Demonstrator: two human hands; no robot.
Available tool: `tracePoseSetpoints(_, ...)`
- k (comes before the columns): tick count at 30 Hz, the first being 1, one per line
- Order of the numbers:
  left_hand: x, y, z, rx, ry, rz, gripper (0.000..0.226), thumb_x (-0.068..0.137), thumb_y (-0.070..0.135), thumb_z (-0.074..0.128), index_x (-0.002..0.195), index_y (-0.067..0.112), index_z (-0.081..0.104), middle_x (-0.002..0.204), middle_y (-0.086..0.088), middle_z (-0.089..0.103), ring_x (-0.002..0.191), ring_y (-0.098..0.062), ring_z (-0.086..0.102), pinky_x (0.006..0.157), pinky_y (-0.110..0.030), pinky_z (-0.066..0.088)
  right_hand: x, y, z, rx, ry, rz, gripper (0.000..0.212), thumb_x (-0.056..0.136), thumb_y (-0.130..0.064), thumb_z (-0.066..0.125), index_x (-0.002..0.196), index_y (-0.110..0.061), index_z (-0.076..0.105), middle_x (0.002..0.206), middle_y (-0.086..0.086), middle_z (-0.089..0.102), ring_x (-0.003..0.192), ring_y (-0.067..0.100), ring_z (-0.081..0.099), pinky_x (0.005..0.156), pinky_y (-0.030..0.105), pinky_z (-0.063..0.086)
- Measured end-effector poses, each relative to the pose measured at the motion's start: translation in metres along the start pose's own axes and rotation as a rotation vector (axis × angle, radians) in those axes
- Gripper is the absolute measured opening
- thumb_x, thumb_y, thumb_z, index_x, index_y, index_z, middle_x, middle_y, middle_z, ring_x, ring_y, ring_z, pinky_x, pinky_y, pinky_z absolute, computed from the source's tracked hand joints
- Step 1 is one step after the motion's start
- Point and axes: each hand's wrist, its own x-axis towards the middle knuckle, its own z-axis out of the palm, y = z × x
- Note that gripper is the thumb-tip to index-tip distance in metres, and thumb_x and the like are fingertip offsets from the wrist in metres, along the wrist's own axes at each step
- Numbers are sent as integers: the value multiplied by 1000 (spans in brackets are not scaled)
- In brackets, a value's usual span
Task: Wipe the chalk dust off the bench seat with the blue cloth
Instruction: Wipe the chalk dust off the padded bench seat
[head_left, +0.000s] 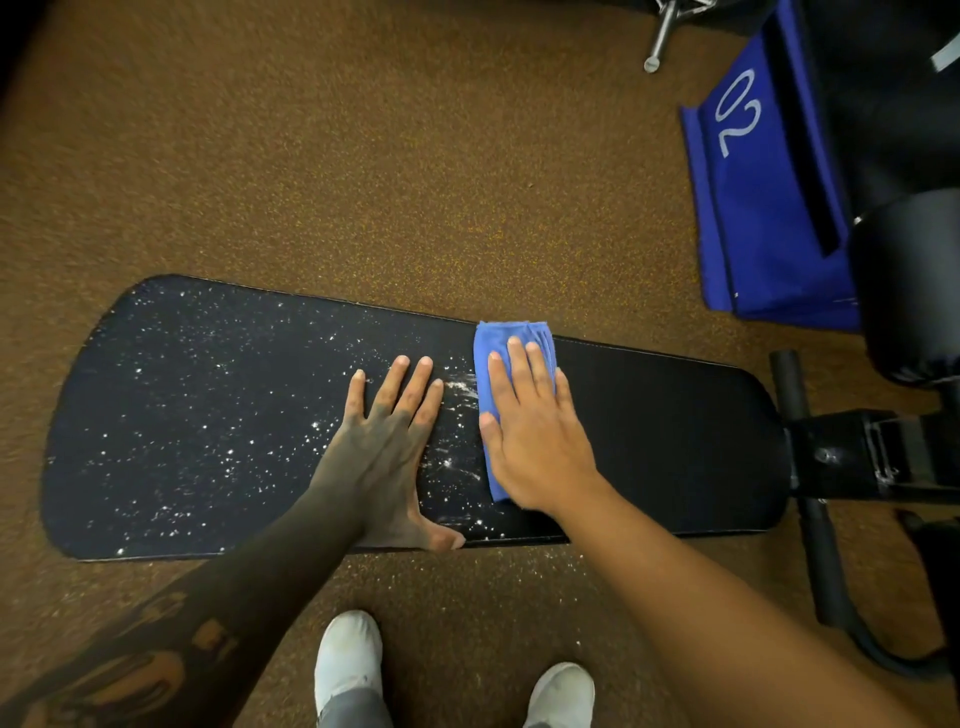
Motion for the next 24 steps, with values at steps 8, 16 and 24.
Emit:
tracePoseSetpoints(8,-10,-8,2,12,-7,25,165,38,112,29,152,4,-22,160,-14,-34,148,-30,-32,124,-56,-7,27,-11,-1,24,34,92,65,101,-39,26,156,-14,2,164,9,-6,150,26,-12,121,48,0)
tracePoseSetpoints(16,-13,-9,1,11,-2,20,162,42,111,28,149,3,-29,157,-15,-40,146,-30,-36,124,-55,-8,18,-16,1,21,23,65,65,101,-38,28,155,-16,0,164,7,-9,149,25,-14,121,49,2)
tracePoseSetpoints(24,-18,-12,6,26,18,26,161,43,110,27,149,1,-27,158,-17,-37,148,-32,-33,124,-55,-8,-8,-29,6,32,36,43,65,101,-38,27,156,-15,1,164,7,-7,149,26,-14,120,48,2)
